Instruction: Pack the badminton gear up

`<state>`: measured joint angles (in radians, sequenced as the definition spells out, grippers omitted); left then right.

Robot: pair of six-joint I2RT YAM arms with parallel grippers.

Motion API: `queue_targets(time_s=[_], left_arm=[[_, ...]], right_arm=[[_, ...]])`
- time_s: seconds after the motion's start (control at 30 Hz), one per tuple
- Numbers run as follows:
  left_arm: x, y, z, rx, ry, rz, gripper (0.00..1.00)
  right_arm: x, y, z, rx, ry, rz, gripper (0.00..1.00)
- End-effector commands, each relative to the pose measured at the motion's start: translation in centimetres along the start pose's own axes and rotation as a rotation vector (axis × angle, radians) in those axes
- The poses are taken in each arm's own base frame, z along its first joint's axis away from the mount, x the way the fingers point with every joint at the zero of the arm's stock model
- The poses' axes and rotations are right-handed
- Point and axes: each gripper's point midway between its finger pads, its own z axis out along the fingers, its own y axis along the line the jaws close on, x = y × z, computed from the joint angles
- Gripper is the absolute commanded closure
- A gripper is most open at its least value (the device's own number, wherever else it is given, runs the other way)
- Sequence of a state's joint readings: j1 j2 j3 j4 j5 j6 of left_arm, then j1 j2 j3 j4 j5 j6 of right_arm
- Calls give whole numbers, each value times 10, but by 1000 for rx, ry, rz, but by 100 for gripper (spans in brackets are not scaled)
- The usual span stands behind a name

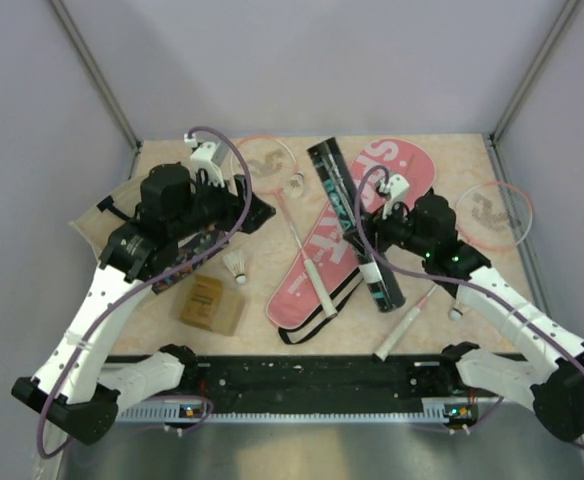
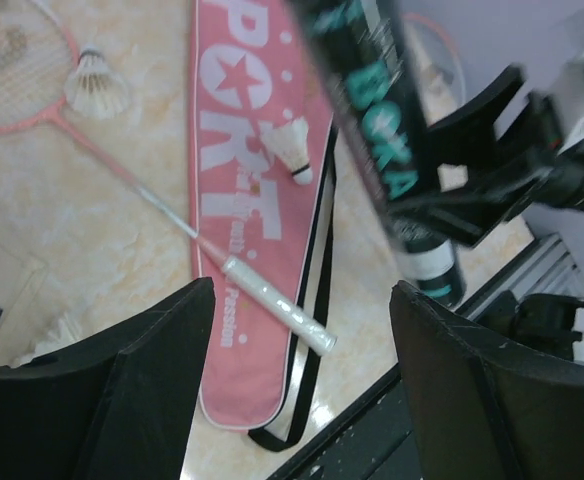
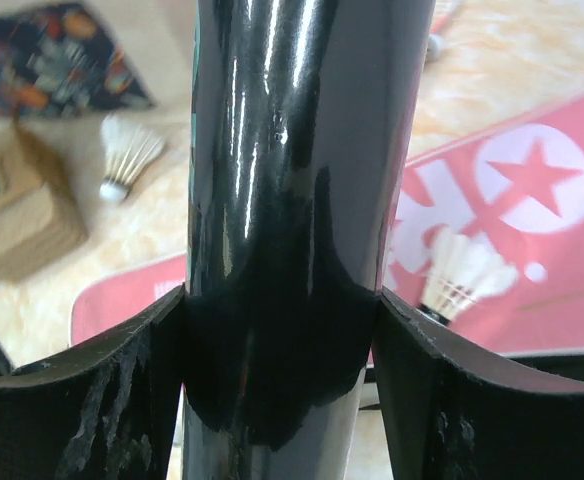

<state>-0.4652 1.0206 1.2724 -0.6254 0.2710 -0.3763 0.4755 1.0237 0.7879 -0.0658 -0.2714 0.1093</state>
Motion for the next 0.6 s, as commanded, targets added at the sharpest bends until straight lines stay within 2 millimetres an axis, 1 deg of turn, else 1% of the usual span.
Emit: queue_targets(time_s=[0.0,0.07,0.1,0.17,0.23,0.4,0.53,0.57], left_arm=[[-54,-33,-17,88,-121,35,25],[-62,-28,-14,59,-121,56,28],[-69,-31,-16,62,-125,66,31],[-73,-36,-16,78,-106,68,36],[-74,-42,-16,102,-88,52,43],[-63,-53,-15,173,-38,13,48],[-55,-50,-13,166,-23,-3,51],[-53,-49,-13,165,-20,-4,52]], right_arm=[[-26,53,3,-292,-70,-295,54],[-20,70,1,-388,-56,-340,55],[-17,82,-2,-450,-54,-357,55],[-13,93,-6,-515,-55,-388,57],[-11,99,-10,-549,-64,-408,59],[-4,109,-15,-589,-73,-437,61],[-4,114,-18,-600,-101,-444,62],[-7,116,-19,-600,-124,-451,62]])
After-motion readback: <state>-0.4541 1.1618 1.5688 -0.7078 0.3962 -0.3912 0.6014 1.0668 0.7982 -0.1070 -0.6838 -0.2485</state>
